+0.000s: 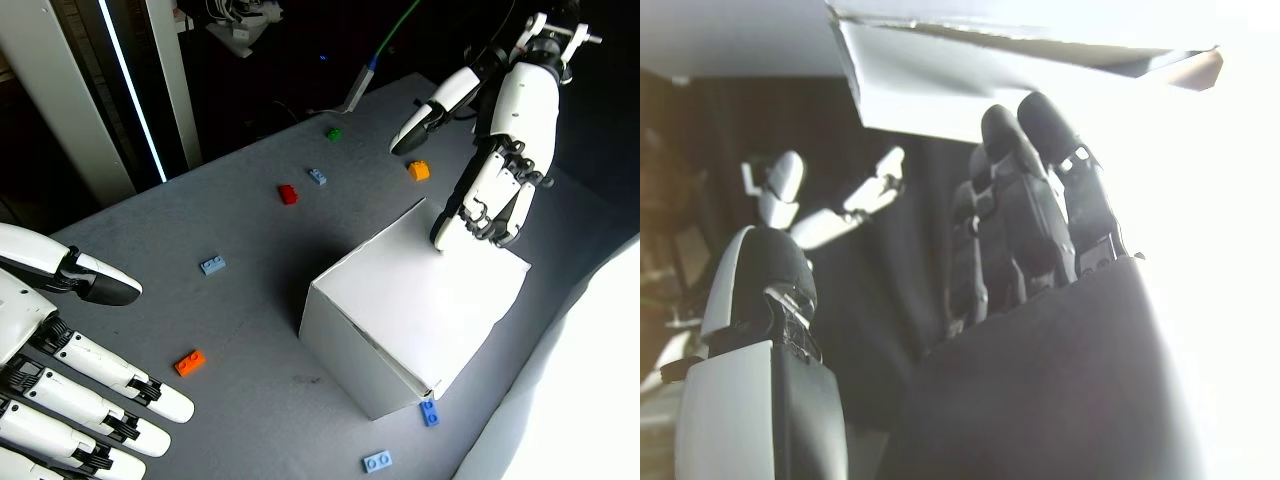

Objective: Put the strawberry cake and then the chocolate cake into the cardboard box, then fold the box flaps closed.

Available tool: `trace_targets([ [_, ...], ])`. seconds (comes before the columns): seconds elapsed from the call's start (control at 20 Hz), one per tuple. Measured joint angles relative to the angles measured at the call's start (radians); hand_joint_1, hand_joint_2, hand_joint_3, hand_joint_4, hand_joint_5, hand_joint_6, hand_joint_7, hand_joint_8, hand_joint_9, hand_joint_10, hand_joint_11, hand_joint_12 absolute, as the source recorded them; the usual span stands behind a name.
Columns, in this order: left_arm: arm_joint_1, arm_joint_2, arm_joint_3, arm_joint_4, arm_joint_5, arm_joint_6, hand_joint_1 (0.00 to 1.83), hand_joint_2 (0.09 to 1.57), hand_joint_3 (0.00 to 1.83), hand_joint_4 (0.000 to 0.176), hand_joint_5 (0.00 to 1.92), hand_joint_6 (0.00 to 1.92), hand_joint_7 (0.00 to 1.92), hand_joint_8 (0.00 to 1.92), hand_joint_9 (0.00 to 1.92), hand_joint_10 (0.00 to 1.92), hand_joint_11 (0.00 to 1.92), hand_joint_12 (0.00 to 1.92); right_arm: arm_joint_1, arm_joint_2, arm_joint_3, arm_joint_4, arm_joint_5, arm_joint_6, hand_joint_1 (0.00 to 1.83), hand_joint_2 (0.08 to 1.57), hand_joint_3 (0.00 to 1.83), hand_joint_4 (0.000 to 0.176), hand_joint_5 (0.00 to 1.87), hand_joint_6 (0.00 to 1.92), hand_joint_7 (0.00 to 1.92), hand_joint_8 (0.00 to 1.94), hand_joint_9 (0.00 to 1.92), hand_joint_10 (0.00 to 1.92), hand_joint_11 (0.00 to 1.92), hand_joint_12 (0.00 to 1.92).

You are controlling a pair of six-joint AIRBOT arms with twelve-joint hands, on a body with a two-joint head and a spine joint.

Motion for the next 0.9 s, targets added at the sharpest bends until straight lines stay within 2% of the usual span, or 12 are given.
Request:
trace_targets([
  [0.1,-0.037,0.033,-0.042,0.073,-0.010,-0.047,0.67,1.09,0.00,0.024,0.28,0.00,0.38,0.00,0.51,0.00,0.11,1.13,0.000,0.000,0.000,0.000,0.072,0.004,0.07,1.20,0.00,0.000,0.21,0.00,0.28,0.00,0.31,0.00,0.00,1.09],
  [0.15,-0.057,0.043,-0.055,0.098,-0.011,-0.068,0.66,1.09,0.00,0.028,0.27,0.00,0.37,0.00,0.51,0.00,0.10,1.12,0.000,0.000,0.003,-0.048,0.106,0.045,0.06,1.20,0.00,0.000,0.20,0.00,0.29,0.00,0.31,0.00,0.00,1.08],
  [0.25,-0.093,0.064,-0.077,0.141,-0.009,-0.114,0.67,1.09,0.00,0.027,0.27,0.00,0.38,0.00,0.51,0.00,0.10,1.12,0.000,-0.005,0.031,-0.284,0.167,0.219,0.06,1.20,0.00,0.000,0.20,0.00,0.29,0.00,0.31,0.00,0.00,1.08],
  [0.35,-0.129,0.097,-0.104,0.205,-0.014,-0.154,0.66,1.09,0.00,0.035,0.26,0.00,0.37,0.00,0.49,0.00,0.09,1.12,0.000,-0.031,0.051,-0.405,0.177,0.314,0.04,1.20,0.00,0.000,0.20,0.00,0.30,0.01,0.33,0.01,0.00,1.09],
  [0.6,-0.179,0.210,-0.204,0.364,-0.021,-0.217,0.66,1.10,0.00,0.036,0.27,0.00,0.36,0.00,0.49,0.00,0.11,1.11,-0.021,-0.072,0.065,-0.670,0.162,0.506,0.06,1.20,0.00,0.000,0.23,0.01,0.31,0.01,0.34,0.01,0.00,1.09],
  [0.75,-0.182,0.269,-0.259,0.471,-0.036,-0.220,0.66,1.10,0.00,0.038,0.27,0.00,0.37,0.00,0.48,0.00,0.09,1.13,-0.021,-0.106,0.066,-0.742,0.163,0.530,0.06,1.20,0.00,0.000,0.22,0.00,0.29,0.00,0.32,0.01,0.00,1.03],
  [0.9,-0.192,0.319,-0.299,0.535,-0.036,-0.203,0.64,1.11,0.00,0.038,0.27,0.00,0.37,0.00,0.48,0.00,0.09,1.14,-0.018,-0.127,0.066,-0.748,0.161,0.528,0.07,1.20,0.00,0.000,0.22,0.00,0.29,0.00,0.33,0.01,0.00,1.10],
])
